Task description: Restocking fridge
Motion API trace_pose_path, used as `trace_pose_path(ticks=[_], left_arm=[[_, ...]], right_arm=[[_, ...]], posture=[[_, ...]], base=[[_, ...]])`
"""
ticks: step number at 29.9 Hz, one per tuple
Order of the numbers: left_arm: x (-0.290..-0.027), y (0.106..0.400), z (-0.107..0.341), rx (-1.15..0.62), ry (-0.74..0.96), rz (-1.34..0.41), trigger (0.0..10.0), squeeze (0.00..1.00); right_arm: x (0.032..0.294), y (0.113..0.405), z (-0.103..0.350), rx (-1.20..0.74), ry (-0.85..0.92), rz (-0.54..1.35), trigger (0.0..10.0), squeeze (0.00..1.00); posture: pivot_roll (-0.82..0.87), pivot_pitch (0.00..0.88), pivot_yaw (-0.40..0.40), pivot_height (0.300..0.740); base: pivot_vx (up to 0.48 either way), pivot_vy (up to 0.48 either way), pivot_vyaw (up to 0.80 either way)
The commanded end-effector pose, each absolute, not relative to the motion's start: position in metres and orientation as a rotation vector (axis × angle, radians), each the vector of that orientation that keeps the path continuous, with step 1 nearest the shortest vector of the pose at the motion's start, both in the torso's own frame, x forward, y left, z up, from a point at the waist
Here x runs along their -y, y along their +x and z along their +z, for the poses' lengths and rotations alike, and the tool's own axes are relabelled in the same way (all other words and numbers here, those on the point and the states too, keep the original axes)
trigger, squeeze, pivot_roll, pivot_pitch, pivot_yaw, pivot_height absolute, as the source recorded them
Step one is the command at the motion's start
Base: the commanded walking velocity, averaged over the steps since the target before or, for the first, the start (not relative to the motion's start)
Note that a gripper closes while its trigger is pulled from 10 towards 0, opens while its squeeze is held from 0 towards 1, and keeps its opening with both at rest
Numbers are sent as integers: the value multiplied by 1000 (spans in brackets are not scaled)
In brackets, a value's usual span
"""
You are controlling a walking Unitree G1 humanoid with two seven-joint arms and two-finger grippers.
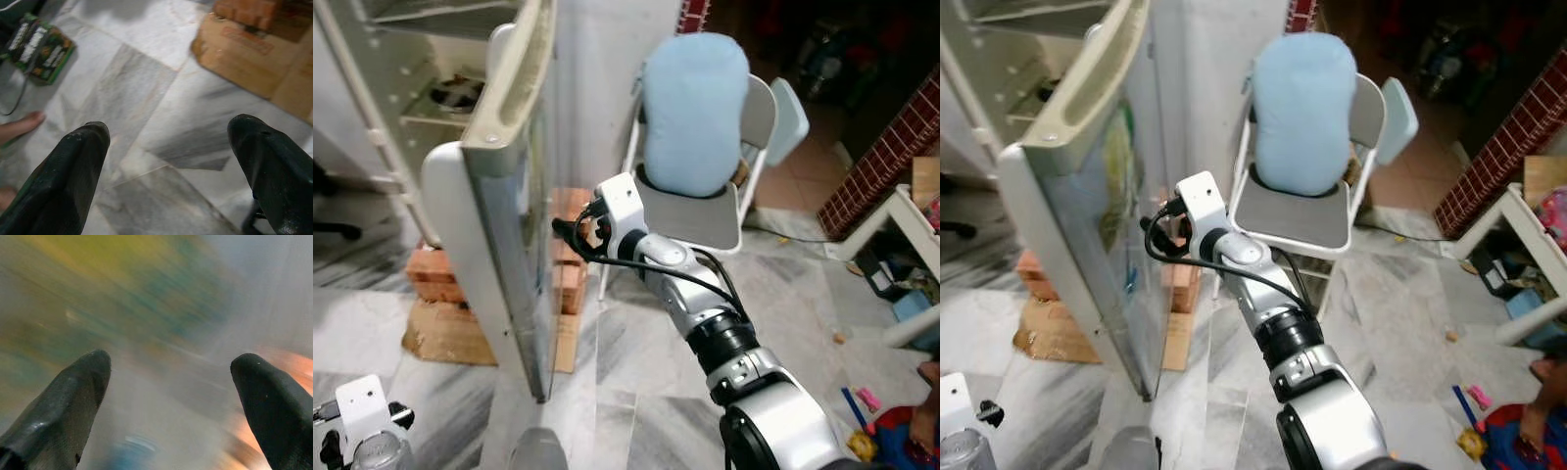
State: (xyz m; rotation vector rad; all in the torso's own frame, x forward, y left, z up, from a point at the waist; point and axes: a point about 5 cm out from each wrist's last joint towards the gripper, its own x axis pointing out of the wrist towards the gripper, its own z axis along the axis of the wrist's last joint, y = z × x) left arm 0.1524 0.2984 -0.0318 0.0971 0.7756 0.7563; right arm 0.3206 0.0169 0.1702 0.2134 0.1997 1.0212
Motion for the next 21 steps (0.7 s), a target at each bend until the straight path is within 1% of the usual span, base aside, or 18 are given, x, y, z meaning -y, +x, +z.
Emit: trace_pose_path(ticks=[1,3,4,5,6,7,8,9,10,12,13,14,15,16,17,19,20,21], left_arm=[[-294,158,-28,-759,96,734,10000,0],[-292,161,-25,-735,106,720,10000,0],[-289,166,-21,-695,135,693,10000,0],[-289,167,-20,-686,142,686,10000,0],[-287,171,-17,-663,151,670,10000,0],[-285,176,-14,-637,163,651,10000,0],[-283,182,-10,-607,183,638,10000,0],[-283,182,-10,-607,183,638,10000,0],[-282,188,-6,-588,202,630,10000,0],[-281,193,-2,-571,209,627,10000,0],[-280,198,3,-542,243,620,10000,0],[-279,200,6,-523,259,609,10000,0],[-278,203,9,-505,266,588,10000,0],[-273,206,13,-471,277,547,10000,0],[-272,207,14,-464,280,538,10000,0],[-269,209,16,-454,288,508,10000,0],[-266,211,17,-445,309,485,10000,0],[-259,214,21,-420,353,420,10000,0]], right_arm=[[-72,279,217,-117,434,1370,10000,0],[-66,279,220,-119,456,1396,10000,0],[-57,288,209,-132,398,1349,10000,0],[-55,291,206,-135,380,1335,10000,0],[-48,298,196,-161,342,1280,10000,0],[-36,306,183,-191,288,1213,10000,0],[-20,314,167,-216,197,1146,10000,0],[-20,314,167,-216,197,1146,10000,0],[-3,320,155,-248,117,1077,10000,0],[14,324,145,-273,55,1012,10000,0],[39,328,129,-280,-75,915,10000,0],[53,330,121,-288,-136,857,10000,0],[63,332,117,-296,-154,805,10000,0],[82,335,109,-307,-160,717,10000,0],[86,335,108,-308,-159,701,10000,0],[101,334,102,-336,-116,635,10000,0],[112,333,98,-345,-131,593,10000,0],[132,332,92,-361,-168,515,10000,0]], posture=[[180,0,-87,740],[177,0,-86,740],[172,0,-84,740],[172,0,-84,740],[168,0,-82,740],[163,0,-78,740],[158,0,-76,740],[158,0,-76,740],[149,0,-71,740],[148,0,-70,740],[144,0,-68,740],[144,0,-69,740],[144,0,-69,740],[151,0,-74,740],[151,0,-74,740],[153,0,-77,740],[146,0,-82,740],[141,0,-84,740]], base=[[0,0,0],[0,0,0],[0,0,0],[0,0,0],[0,0,0],[0,0,0],[0,0,0],[0,0,0],[0,0,0],[0,0,0],[0,0,0],[0,0,0],[0,0,0],[0,0,0],[0,0,0],[0,0,0],[0,0,0],[0,0,0]])
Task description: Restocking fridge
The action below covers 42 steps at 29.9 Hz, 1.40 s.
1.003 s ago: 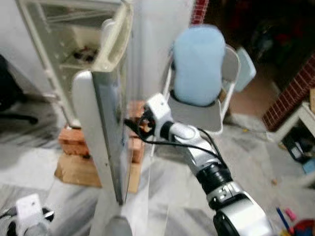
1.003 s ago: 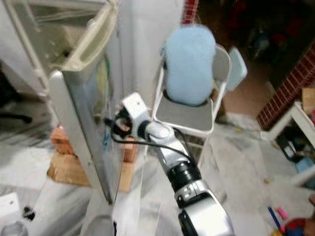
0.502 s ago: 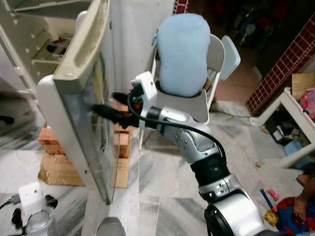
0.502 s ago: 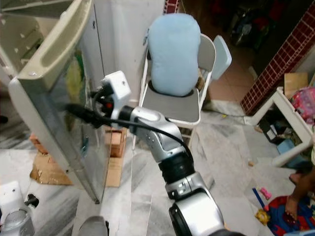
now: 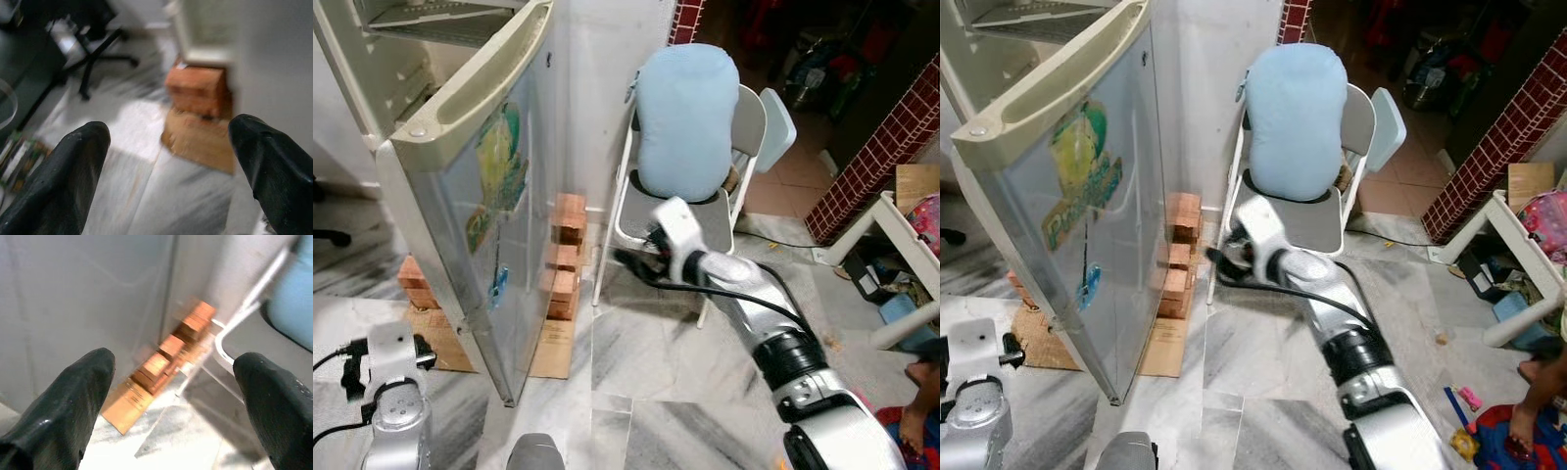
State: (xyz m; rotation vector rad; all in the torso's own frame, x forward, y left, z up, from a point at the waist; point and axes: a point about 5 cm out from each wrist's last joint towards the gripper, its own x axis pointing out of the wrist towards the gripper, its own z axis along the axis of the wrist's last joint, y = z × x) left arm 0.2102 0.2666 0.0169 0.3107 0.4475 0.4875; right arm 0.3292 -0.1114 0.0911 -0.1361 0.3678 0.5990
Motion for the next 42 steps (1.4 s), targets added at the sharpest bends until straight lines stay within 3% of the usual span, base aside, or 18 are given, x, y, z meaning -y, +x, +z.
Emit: trace_pose_path(ticks=[1,2,8,18,23,30,35,38,39,40,42], left_arm=[[-259,214,21,-420,353,420,10000,0],[-251,216,25,-402,383,365,10000,0],[-228,210,27,-378,405,187,10000,0],[-220,188,28,-340,471,38,10000,0],[-230,189,27,-332,450,138,10000,0],[-246,179,5,-501,257,312,10000,0],[-247,147,-48,-795,-31,302,10000,0],[-250,134,-60,-863,-92,330,10000,0],[-250,132,-62,-881,-93,331,10000,0],[-249,124,-68,-929,-137,335,10000,0],[-248,117,-73,-966,-154,338,10000,0]], right_arm=[[132,332,92,-361,-168,515,10000,0],[147,331,90,-369,-180,473,10000,0],[164,334,90,-364,-219,429,10000,0],[157,335,88,-355,-223,459,10000,0],[145,346,99,-305,-164,434,10000,0],[124,363,114,-239,-135,361,10000,0],[81,375,138,-198,17,440,10000,0],[68,376,145,-218,142,464,10000,0],[63,375,147,-228,191,493,10000,0],[37,356,162,-237,354,807,10000,0],[23,331,178,-221,450,1092,10000,0]], posture=[[141,0,-84,740],[134,0,-84,740],[122,0,-78,740],[140,0,-78,740],[154,0,-86,740],[162,0,-90,740],[176,0,-99,740],[183,0,-104,740],[188,0,-107,740],[194,0,-109,740],[195,0,-109,740]], base=[[0,0,0],[0,0,0],[0,0,0],[0,0,0],[0,0,0],[0,0,0],[0,0,0],[0,0,0],[0,0,0],[0,0,0],[0,0,0]])
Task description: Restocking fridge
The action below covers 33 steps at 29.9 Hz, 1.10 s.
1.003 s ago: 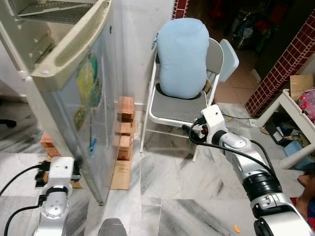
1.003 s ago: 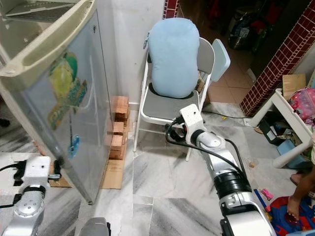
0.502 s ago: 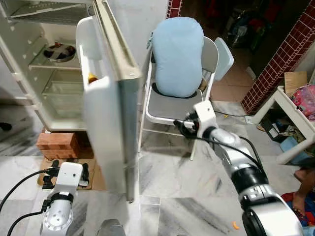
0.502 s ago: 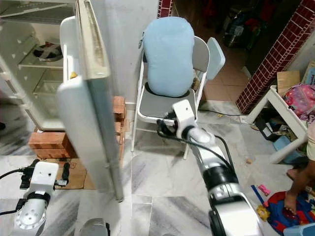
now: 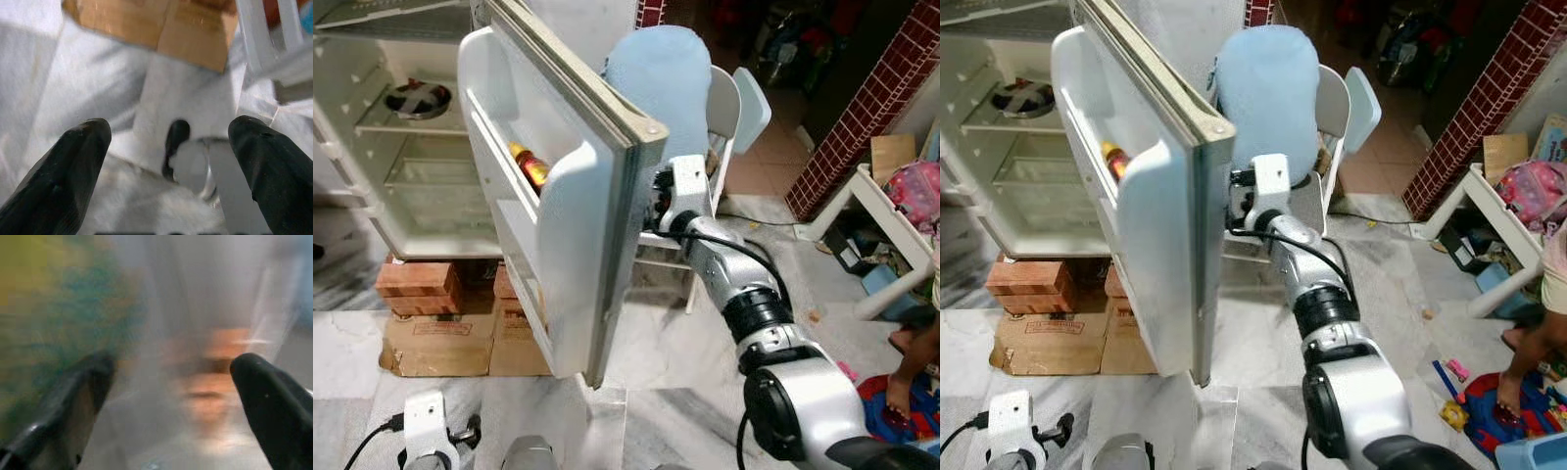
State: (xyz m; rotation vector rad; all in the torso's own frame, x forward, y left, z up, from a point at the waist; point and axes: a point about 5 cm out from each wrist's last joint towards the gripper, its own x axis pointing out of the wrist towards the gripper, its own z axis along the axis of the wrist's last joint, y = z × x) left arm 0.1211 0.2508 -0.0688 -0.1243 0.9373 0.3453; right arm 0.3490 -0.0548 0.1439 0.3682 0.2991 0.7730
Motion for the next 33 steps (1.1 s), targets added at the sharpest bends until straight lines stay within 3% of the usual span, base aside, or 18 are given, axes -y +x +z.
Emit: trace_pose_path(ticks=[1,5,9,13,15,16,18,23,24,26,27,30,33], left_arm=[[-247,112,-77,-1001,-160,328,10000,0],[-244,104,-87,-1047,-188,309,10000,0],[-247,102,-89,-1066,-166,307,10000,0],[-261,104,-87,-1064,-114,327,10000,0],[-263,106,-87,-1053,-105,331,10000,0],[-276,118,-79,-983,-46,379,10000,0],[-286,130,-68,-893,34,428,10000,0],[-297,178,-30,-581,167,427,10000,0],[-292,199,-14,-483,200,387,10000,0],[-285,213,-1,-417,211,351,10000,0],[-268,233,20,-330,199,285,10000,0],[-234,253,51,-212,197,150,10000,0],[-221,256,59,-172,187,99,10000,0]], right_arm=[[22,312,187,-182,438,1252,10000,0],[37,305,165,-216,293,1269,10000,0],[53,322,137,-275,135,1087,10000,0],[102,335,99,-382,-179,732,10000,0],[107,336,96,-391,-194,703,10000,0],[128,336,88,-399,-197,588,10000,0],[146,336,84,-394,-168,492,10000,0],[175,339,94,-278,-155,352,10000,0],[181,339,99,-246,-139,318,10000,0],[184,337,100,-234,-128,314,10000,0],[185,334,103,-205,-114,309,10000,0],[185,323,101,-184,-96,276,10000,0],[184,317,102,-137,-78,230,10000,0]], posture=[[190,0,-108,740],[181,0,-102,740],[172,0,-92,740],[164,0,-75,740],[164,0,-75,740],[158,0,-65,740],[151,0,-61,740],[119,0,-37,740],[105,0,-24,740],[90,0,-13,740],[80,0,-8,740],[56,0,9,740],[45,0,21,740]], base=[[0,0,0],[0,0,0],[0,0,0],[0,0,0],[0,0,0],[0,0,0],[0,0,0],[0,0,0],[0,0,0],[0,0,0],[0,0,0],[0,0,0],[0,0,0]])
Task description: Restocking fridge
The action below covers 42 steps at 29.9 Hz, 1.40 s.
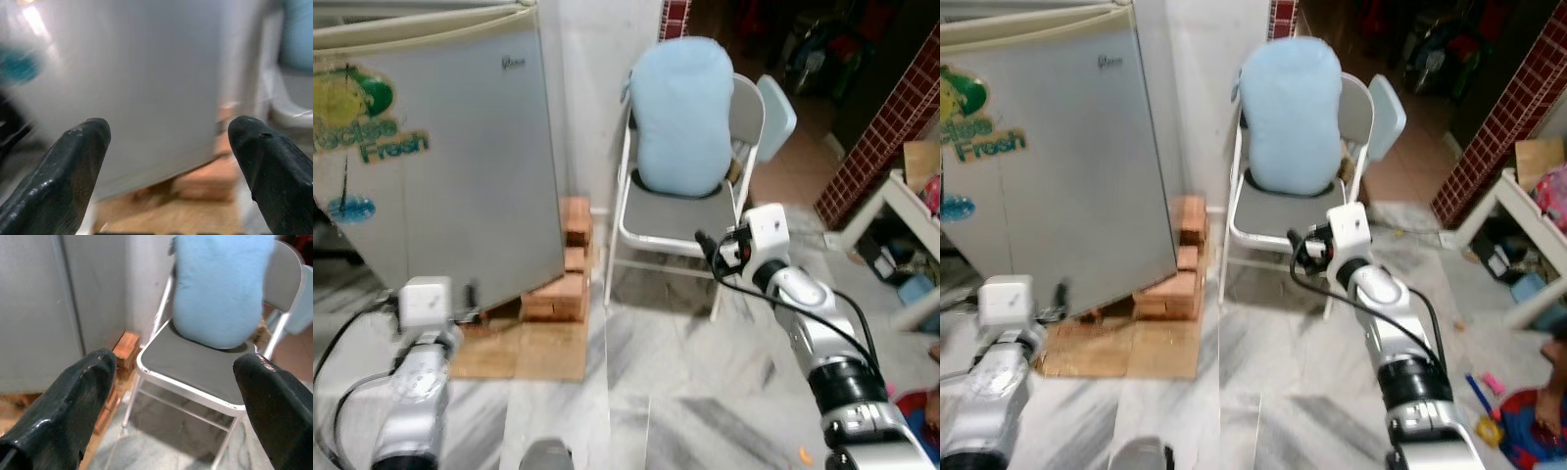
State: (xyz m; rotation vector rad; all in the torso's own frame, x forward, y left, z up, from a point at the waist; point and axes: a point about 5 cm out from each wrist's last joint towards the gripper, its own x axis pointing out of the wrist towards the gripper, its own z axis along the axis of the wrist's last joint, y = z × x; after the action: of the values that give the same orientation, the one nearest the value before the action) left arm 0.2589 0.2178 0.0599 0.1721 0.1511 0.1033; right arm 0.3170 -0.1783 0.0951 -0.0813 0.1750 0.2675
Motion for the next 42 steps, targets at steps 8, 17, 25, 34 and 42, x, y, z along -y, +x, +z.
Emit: trace_pose_path(ticks=[8,17,25,34,42], left_arm=[[-183,264,82,-76,245,-130,10000,0],[-171,293,109,-25,201,-164,10000,0],[-163,267,104,-58,174,-207,10000,0],[-150,267,103,-57,175,-238,10000,0],[-144,263,107,-51,151,-207,10000,0]], right_arm=[[177,287,99,-69,86,45,10000,0],[175,299,121,7,-26,24,10000,0],[189,295,114,-29,48,-72,10000,0],[180,296,129,51,3,-41,10000,0],[174,298,131,50,0,-4,10000,0]], posture=[[-15,0,94,740],[15,0,72,740],[25,0,35,740],[33,0,6,740],[62,0,-62,740]], base=[[0,480,0],[0,474,0],[0,451,0],[0,444,0],[0,425,0]])
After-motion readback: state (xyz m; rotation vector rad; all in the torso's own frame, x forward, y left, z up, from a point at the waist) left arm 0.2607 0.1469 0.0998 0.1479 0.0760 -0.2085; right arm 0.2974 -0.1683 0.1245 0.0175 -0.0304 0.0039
